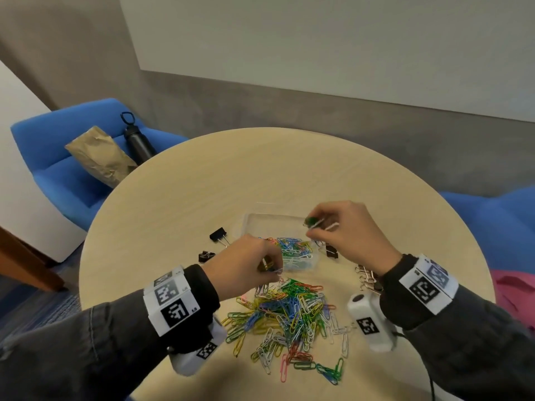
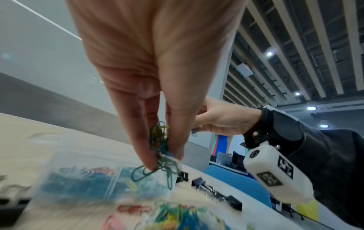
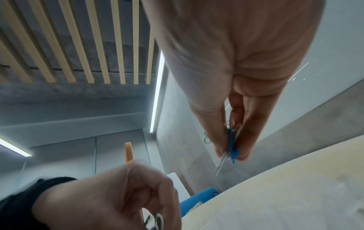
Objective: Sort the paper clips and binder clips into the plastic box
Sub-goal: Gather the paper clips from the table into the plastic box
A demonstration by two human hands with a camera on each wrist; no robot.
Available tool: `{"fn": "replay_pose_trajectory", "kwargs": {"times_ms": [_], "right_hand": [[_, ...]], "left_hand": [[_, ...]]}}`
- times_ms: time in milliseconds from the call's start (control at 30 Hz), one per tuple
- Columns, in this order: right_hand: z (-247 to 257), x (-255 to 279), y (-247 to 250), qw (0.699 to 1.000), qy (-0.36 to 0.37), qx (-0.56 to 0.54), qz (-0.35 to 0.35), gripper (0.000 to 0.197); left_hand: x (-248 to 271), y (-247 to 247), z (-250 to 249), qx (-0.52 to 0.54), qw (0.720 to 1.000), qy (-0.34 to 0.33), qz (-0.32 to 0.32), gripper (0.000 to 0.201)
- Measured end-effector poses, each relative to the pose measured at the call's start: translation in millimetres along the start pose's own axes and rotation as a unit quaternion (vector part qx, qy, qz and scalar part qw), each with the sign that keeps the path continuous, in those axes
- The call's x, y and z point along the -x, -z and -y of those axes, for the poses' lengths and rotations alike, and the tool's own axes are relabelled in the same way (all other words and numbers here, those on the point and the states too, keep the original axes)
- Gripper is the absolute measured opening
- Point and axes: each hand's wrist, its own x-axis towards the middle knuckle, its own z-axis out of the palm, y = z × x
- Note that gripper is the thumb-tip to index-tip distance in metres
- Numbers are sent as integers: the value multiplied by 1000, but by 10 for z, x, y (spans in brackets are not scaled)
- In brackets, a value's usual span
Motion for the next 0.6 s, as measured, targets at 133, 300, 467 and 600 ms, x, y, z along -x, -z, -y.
{"fn": "replay_pose_trajectory", "kwargs": {"times_ms": [133, 300, 467, 600], "right_hand": [[-9, -170, -82, 999, 18, 2, 32, 17], [-102, -135, -95, 994, 7, 54, 91, 23], [-134, 82, -66, 988, 8, 97, 117, 17], [-202, 315, -51, 978, 33, 133, 158, 15]], "left_hand": [[-154, 177, -43, 18, 999, -1, -42, 11], [-403, 308, 6, 16, 996, 9, -91, 9], [-583, 199, 107, 17, 998, 10, -58, 12], [-599, 119, 228, 33, 999, 10, -27, 19]]}}
